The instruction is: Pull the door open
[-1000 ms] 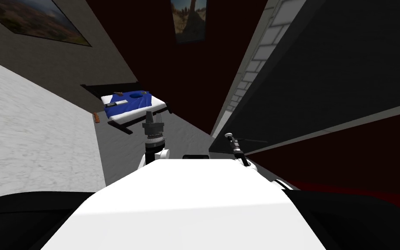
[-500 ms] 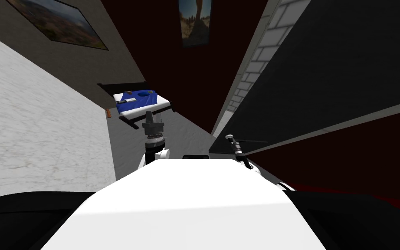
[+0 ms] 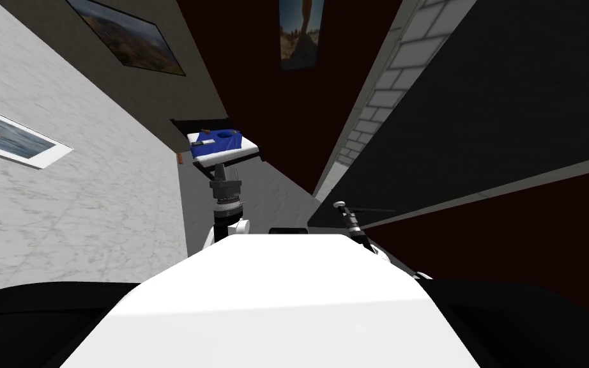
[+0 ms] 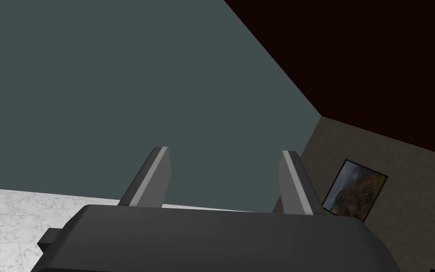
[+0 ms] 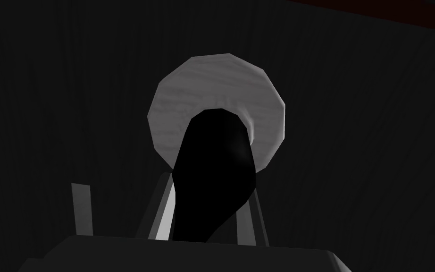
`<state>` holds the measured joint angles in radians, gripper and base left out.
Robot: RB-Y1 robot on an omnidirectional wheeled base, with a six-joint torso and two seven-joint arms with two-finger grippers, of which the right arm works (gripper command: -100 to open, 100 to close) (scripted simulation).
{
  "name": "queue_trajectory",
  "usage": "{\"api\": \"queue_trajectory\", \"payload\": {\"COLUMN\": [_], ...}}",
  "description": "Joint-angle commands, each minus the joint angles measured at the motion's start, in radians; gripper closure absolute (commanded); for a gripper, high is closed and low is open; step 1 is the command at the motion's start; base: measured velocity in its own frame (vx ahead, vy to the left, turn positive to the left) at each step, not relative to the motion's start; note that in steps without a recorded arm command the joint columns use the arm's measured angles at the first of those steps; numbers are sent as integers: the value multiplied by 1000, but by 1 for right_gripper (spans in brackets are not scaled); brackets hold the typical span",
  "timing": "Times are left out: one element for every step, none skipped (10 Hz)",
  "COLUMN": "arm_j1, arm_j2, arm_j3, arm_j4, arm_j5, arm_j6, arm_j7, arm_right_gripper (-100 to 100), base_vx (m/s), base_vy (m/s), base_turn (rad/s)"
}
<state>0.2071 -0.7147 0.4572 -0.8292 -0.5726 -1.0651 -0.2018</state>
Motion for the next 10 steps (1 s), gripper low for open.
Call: {"api": "queue_trajectory", "payload": {"arm_j1": [24,33,25,35,37,40,44,48,52,56], "arm_j2": [-22,-31,-21,-27,-29,-33,-37,-42,-46,-51], "arm_j3": [9,19,18,31,34,40,46,53,60,67], "arm_j4": [-15,-13,-10,-5,-2,2,8,13,19,24], "arm_j5": [-14,-19,-13,-17,-18,-20,-23,-26,-28,-31], "arm_j6": [-16,-33,-24,-43,-49,-61,-74,-87,-101,-114], "arm_j7": [3,-1,-5,-9,-10,-12,-15,-18,-20,-23], "arm_right_gripper": [100,100,100,100,100,100,100,100,100,100], "base_vx": [-209,-200,-90,-141,-183,-192,-197,-221,-175,-188], "base_vy": [-48,-48,-22,-63,-82,-61,-74,-81,-76,-94], "base_turn": [134,142,28,172,176,146,165,185,165,172]}}
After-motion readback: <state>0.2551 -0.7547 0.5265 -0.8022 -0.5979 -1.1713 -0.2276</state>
